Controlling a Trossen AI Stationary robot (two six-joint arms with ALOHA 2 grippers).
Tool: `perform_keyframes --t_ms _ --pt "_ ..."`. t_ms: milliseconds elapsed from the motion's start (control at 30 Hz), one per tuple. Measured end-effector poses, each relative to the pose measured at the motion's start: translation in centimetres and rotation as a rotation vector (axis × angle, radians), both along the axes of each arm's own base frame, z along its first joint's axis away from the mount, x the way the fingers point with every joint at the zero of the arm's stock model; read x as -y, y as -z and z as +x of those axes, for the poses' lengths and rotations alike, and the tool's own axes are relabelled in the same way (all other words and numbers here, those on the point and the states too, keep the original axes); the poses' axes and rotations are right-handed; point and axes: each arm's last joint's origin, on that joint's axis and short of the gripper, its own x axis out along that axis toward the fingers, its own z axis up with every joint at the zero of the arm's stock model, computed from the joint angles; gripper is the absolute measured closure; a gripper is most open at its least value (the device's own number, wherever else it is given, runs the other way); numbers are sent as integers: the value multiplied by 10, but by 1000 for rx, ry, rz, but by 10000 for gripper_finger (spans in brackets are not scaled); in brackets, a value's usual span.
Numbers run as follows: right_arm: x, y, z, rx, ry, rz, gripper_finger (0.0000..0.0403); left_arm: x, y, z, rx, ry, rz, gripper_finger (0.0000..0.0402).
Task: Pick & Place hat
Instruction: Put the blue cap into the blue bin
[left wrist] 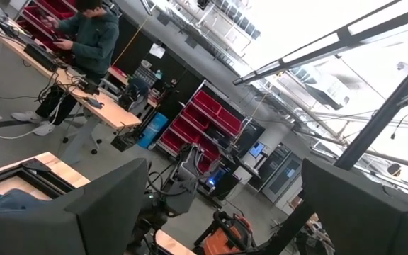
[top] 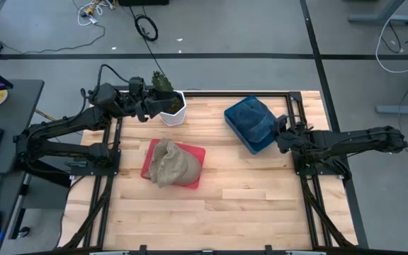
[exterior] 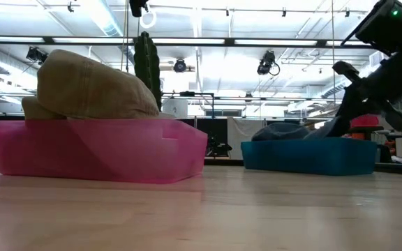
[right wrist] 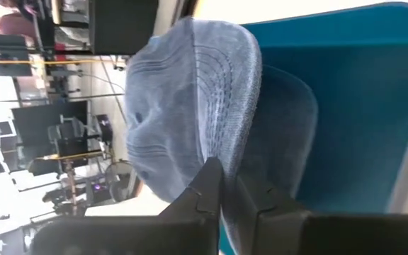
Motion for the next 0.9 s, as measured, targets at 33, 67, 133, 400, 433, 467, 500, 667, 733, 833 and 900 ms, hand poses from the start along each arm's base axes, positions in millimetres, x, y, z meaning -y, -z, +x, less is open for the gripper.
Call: perform_keyframes --t_ms 33,67,133,400,433,467,500,667,733,833,900 --pt "0 2 0 -6 -5 7 389 0 0 0 0 -1 0 22" --pt "0 3 -1 -12 -8 11 388 0 0 0 0 -1 0 22" --pt "-1 6 -1 -22 -21 25 389 0 0 0 0 -1 0 22" --pt "-1 4 4 52 -38 39 391 0 0 1 -3 -2 0 22" --pt "-1 3 5 66 -37 33 392 0 0 1 -2 -3 -1 22" --pt "-1 2 6 77 -37 25 392 0 0 1 -2 -5 -1 22" --pt "-1 1 7 90 -36 17 393 0 1 1 -3 -6 -1 22" --pt "-1 -5 13 174 -34 6 394 0 2 1 -16 -9 0 22" --pt "0 -7 15 203 -36 -3 394 -1 3 1 -26 -14 11 22" --pt "0 -10 17 237 -24 -18 394 -1 3 1 -30 -16 14 22" --pt "0 -10 17 244 -21 -23 394 -1 3 1 -31 -16 14 22"
